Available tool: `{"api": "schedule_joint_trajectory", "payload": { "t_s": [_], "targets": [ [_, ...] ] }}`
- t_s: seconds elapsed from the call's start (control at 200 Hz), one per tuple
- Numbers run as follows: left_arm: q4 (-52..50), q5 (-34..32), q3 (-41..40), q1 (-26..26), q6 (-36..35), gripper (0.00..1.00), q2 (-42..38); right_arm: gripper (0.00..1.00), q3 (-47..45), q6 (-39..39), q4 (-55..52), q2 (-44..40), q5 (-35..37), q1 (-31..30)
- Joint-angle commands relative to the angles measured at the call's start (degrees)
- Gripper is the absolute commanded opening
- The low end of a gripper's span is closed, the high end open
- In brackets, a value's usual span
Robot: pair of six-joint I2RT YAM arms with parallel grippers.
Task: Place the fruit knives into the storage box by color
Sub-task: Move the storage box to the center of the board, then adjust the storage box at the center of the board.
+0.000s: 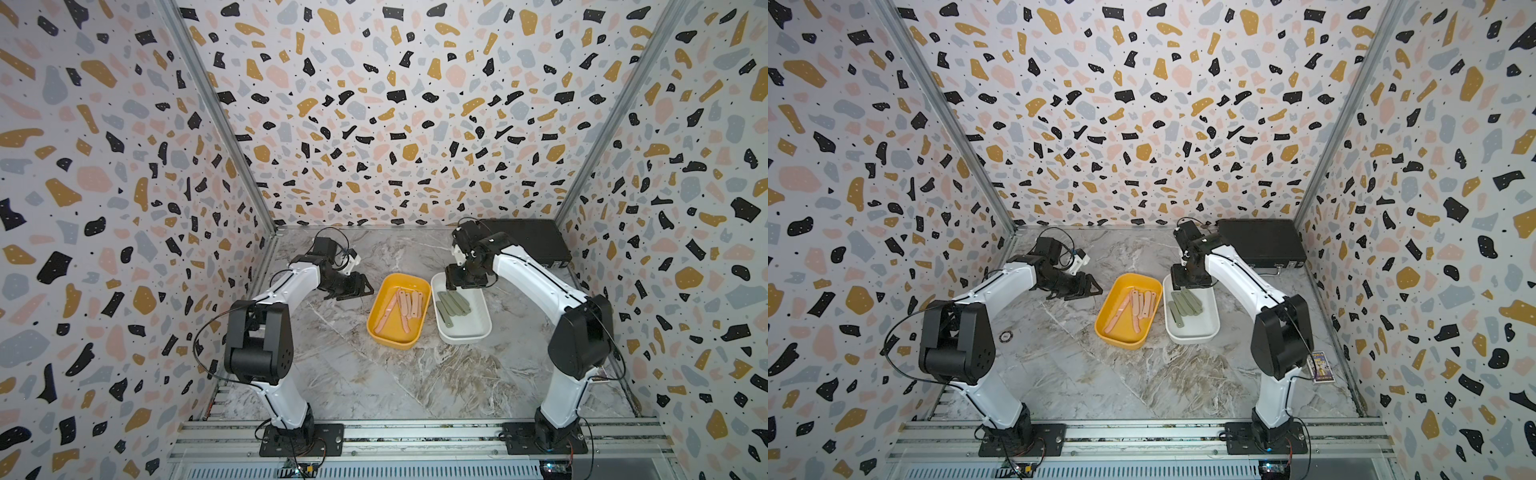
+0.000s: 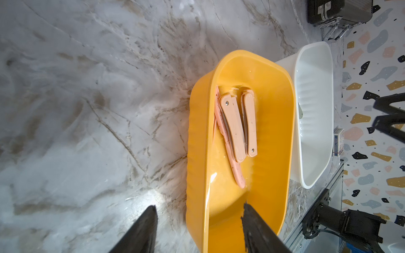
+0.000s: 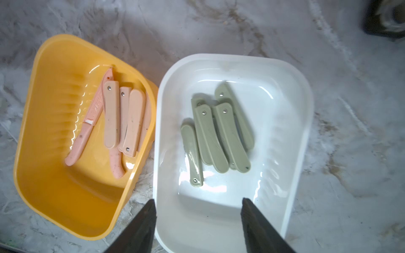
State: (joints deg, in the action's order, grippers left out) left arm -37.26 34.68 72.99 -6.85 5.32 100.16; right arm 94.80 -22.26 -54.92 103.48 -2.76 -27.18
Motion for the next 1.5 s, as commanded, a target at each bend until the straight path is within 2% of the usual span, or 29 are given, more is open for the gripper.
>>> {"api": "schedule_joint_trajectory", "payload": {
  "t_s": [0.0, 0.195, 0.481, 0.686, 1.171, 1.497],
  "targets": [
    [0.71, 0.66, -1.19, -1.11, -0.84, 0.63, -0.84, 0.64, -4.56, 0.03, 1.13, -1.96, 0.53, 2.98],
    [0.86, -0.38, -2.31, -2.86, -1.78, 0.63, 0.12, 0.64, -15.59, -0.45, 5.52, -6.32, -0.89, 6.66],
    [0.12, -0.81, -2.67, -3.57, -2.35, 0.64, 1.52, 0.64, -21.51, -0.39, 7.88, -8.17, -2.37, 8.70],
    [-2.93, -1.50, -2.58, -5.78, -4.04, 0.64, 0.84, 0.64, -22.68, -0.60, 8.54, -8.91, -4.26, 8.90],
    [-7.17, -0.63, -2.43, -5.98, -4.86, 0.64, -1.26, 0.63, -25.28, -2.33, 10.97, -9.38, -9.50, 8.38],
    [-8.43, 0.74, -3.74, -6.13, -5.50, 0.65, -2.71, 0.63, -21.02, -2.36, 10.43, -5.72, -10.00, 4.60]
  ]
}}
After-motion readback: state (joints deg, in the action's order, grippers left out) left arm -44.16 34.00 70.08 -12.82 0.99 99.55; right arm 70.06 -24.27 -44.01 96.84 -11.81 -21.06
